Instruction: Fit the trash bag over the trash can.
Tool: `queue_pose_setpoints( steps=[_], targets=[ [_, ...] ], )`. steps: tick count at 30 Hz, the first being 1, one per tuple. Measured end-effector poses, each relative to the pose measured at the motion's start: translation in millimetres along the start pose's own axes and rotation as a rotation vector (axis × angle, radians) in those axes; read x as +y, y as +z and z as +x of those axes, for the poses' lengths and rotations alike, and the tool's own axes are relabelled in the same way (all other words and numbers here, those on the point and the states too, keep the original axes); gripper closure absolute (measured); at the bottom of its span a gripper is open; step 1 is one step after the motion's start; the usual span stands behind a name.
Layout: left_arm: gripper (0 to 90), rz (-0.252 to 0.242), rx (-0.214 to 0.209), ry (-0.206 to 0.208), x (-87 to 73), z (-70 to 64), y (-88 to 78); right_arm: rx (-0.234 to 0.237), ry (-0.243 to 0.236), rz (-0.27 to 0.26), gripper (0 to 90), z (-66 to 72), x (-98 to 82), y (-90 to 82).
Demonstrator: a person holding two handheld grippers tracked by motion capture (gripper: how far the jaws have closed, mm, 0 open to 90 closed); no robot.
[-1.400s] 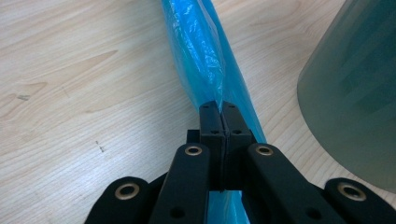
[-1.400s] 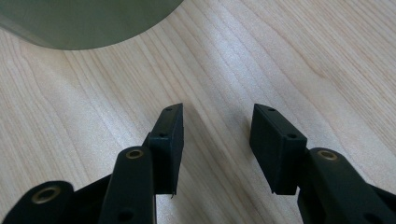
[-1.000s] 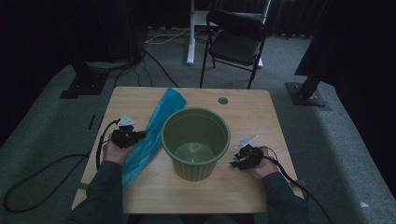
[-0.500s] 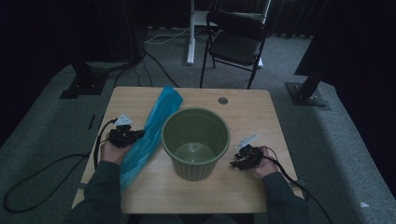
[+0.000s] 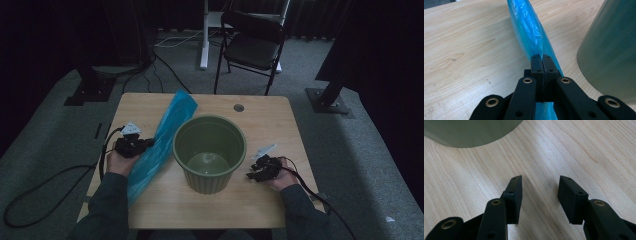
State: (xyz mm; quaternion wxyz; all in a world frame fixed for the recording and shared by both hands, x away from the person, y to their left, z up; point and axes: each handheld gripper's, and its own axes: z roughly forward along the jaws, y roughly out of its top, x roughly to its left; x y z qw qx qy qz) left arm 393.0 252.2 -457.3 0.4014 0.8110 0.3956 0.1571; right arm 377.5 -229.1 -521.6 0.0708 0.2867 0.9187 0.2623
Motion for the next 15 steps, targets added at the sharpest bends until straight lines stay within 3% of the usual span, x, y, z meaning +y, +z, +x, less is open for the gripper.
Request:
queue_pose_setpoints(
  steps=[15],
  targets=[
    [89.4,-0.021,-0.006,0.032,7.9,-1.7,-13.4,0.000,0.000,-0.002,54.0,-0.1,0.1,0.2]
  ],
)
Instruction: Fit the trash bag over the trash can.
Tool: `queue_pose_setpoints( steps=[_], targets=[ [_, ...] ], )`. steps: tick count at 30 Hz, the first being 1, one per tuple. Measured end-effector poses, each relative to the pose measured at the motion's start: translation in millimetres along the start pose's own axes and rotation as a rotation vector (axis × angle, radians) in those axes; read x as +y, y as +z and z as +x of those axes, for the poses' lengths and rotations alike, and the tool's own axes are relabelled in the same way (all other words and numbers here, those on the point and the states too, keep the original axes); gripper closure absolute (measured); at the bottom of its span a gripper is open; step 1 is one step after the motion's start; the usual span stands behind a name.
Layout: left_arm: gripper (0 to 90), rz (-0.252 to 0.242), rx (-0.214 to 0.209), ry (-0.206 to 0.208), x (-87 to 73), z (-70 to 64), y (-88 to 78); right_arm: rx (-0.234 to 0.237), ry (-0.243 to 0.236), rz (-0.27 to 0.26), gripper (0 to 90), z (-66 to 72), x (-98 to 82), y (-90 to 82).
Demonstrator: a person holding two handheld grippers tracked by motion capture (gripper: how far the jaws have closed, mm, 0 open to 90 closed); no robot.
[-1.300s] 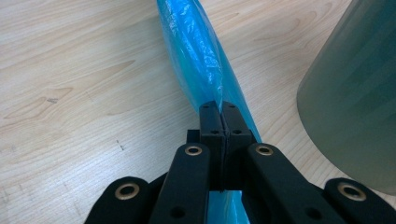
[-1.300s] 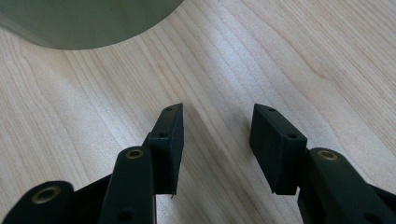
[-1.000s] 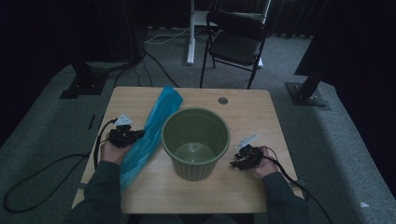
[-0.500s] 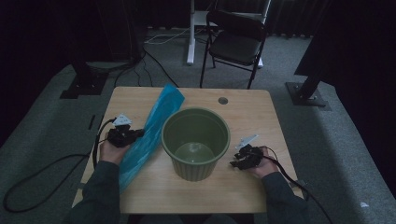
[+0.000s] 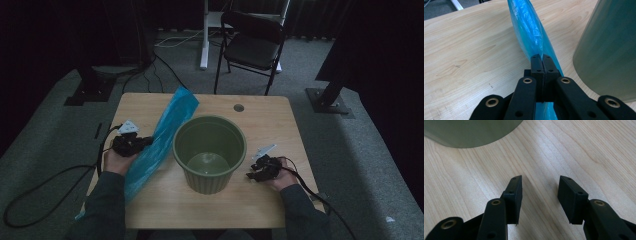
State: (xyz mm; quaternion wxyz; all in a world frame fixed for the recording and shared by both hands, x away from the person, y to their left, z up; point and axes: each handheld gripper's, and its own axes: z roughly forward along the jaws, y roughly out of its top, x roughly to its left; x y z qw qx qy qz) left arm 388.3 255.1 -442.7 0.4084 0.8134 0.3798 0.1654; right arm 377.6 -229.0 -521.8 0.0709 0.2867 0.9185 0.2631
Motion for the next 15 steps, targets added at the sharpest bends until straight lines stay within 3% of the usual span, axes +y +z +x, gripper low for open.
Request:
queue_pose_setpoints(
  steps=[15],
  targets=[
    [89.4,-0.029,-0.012,0.038,11.1,-5.7,-14.7,0.000,0.000,0.000,54.0,0.0,0.0,0.1]
  ],
)
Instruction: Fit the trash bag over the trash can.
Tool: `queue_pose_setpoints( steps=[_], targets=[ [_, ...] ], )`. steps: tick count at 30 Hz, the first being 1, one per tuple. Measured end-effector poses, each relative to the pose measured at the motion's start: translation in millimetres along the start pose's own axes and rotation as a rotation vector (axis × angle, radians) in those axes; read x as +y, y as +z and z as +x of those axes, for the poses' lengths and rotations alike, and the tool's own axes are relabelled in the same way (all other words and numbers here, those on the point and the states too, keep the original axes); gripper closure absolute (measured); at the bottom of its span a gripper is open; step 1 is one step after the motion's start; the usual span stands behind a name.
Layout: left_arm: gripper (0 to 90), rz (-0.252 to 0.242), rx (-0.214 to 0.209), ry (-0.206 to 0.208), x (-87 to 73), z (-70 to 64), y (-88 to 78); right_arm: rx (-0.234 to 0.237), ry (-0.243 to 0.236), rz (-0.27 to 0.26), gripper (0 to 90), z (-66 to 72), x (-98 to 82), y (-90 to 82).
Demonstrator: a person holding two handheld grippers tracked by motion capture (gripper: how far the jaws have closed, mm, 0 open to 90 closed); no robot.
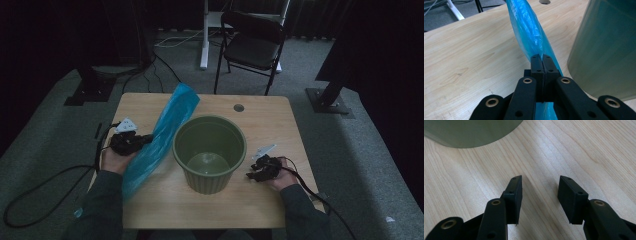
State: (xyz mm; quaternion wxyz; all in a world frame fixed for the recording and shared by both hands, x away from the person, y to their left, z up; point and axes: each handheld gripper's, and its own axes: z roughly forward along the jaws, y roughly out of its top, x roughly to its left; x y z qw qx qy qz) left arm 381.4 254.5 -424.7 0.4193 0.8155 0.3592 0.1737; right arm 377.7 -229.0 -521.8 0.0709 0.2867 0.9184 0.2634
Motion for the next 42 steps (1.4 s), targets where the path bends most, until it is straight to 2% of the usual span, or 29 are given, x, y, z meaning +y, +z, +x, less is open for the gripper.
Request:
queue_pose_setpoints(
  steps=[8,25,36,42],
  targets=[
    [89.4,-0.010,0.000,0.029,5.2,-1.8,-8.2,0.000,0.002,0.002,54.0,0.2,0.0,-0.1],
    [89.4,-0.044,0.001,0.053,12.1,-2.3,-21.9,-0.001,0.002,0.001,54.0,0.3,0.0,-0.1],
    [89.3,-0.073,-0.022,0.065,16.1,0.1,-37.5,-0.002,0.000,0.001,54.0,0.3,0.0,-0.1],
    [89.3,-0.093,-0.051,0.070,18.0,0.7,-45.0,-0.002,0.000,0.002,54.0,0.3,0.0,-0.2]
  ],
)
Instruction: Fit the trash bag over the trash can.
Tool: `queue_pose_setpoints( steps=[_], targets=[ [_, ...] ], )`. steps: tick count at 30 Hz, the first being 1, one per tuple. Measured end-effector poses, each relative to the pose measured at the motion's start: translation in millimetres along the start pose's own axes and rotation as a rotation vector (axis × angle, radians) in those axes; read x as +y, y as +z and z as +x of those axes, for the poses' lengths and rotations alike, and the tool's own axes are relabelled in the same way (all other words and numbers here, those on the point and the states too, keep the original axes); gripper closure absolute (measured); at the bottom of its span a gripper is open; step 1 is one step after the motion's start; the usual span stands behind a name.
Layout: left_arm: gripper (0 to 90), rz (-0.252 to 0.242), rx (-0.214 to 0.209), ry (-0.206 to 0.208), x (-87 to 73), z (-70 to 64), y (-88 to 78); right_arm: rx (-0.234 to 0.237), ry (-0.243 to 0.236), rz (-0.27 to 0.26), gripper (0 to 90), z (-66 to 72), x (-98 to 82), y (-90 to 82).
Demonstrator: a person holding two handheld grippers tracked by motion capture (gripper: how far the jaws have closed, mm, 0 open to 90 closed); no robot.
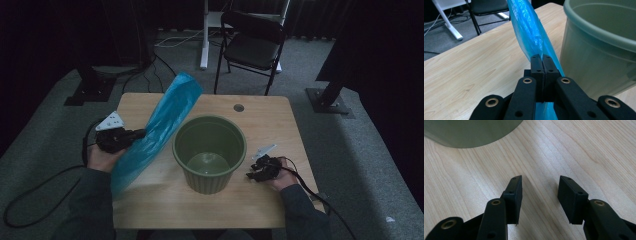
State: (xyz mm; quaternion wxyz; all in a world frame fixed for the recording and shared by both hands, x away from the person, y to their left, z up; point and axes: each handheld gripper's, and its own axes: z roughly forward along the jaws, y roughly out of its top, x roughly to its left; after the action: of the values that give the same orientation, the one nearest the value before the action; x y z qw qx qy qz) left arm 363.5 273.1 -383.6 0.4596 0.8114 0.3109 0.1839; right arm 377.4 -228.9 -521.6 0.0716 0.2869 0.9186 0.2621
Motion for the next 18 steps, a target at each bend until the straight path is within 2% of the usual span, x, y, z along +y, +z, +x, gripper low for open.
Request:
queue_pose_setpoints(
  steps=[10,18],
  targets=[
    [89.3,-0.004,-0.033,0.022,4.8,-1.7,-6.3,0.001,0.000,-0.001,53.9,0.0,0.0,0.1],
    [89.3,-0.022,-0.048,0.023,6.9,-1.4,-11.9,0.001,0.001,-0.001,53.8,0.0,-0.1,0.1]
  ],
)
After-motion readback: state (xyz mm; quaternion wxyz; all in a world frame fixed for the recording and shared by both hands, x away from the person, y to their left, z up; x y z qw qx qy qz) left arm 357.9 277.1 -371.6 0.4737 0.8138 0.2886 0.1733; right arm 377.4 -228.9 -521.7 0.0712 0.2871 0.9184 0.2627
